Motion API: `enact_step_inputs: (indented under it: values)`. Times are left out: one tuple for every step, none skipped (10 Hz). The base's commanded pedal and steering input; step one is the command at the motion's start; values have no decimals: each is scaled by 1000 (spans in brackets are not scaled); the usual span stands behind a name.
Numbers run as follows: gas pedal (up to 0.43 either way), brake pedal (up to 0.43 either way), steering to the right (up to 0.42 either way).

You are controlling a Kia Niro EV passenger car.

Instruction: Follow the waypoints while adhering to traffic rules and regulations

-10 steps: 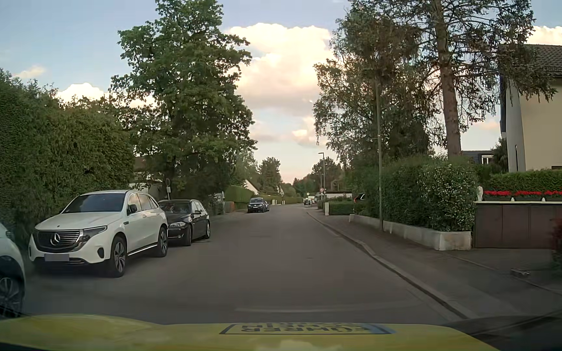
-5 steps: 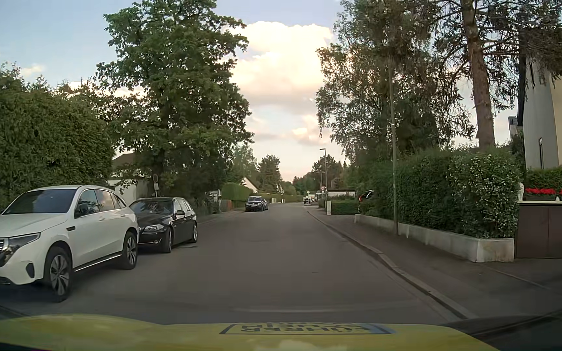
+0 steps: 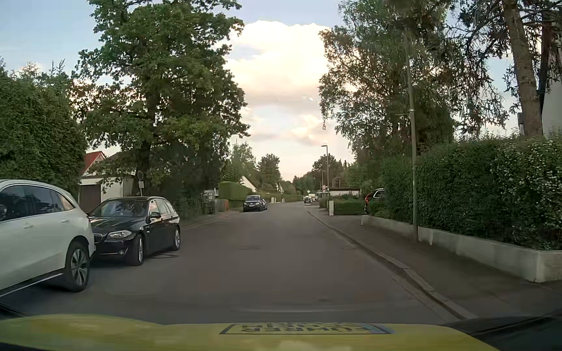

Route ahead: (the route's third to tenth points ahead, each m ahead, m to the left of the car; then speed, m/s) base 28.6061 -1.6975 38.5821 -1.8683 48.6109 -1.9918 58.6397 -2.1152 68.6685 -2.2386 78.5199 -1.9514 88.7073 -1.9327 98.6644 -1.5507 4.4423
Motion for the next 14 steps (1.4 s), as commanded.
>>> enact_step_inputs:
  values:
    - [59, 0, 0]
    - [59, 0, 0]
    - [59, 0, 0]
    - [59, 0, 0]
    - [59, 0, 0]
    - [59, 0, 0]
    - [59, 0, 0]
    - [59, 0, 0]
    - [59, 0, 0]
    - [59, 0, 0]
    - [59, 0, 0]
    - [59, 0, 0]
    - [59, 0, 0]
    - [59, 0, 0]
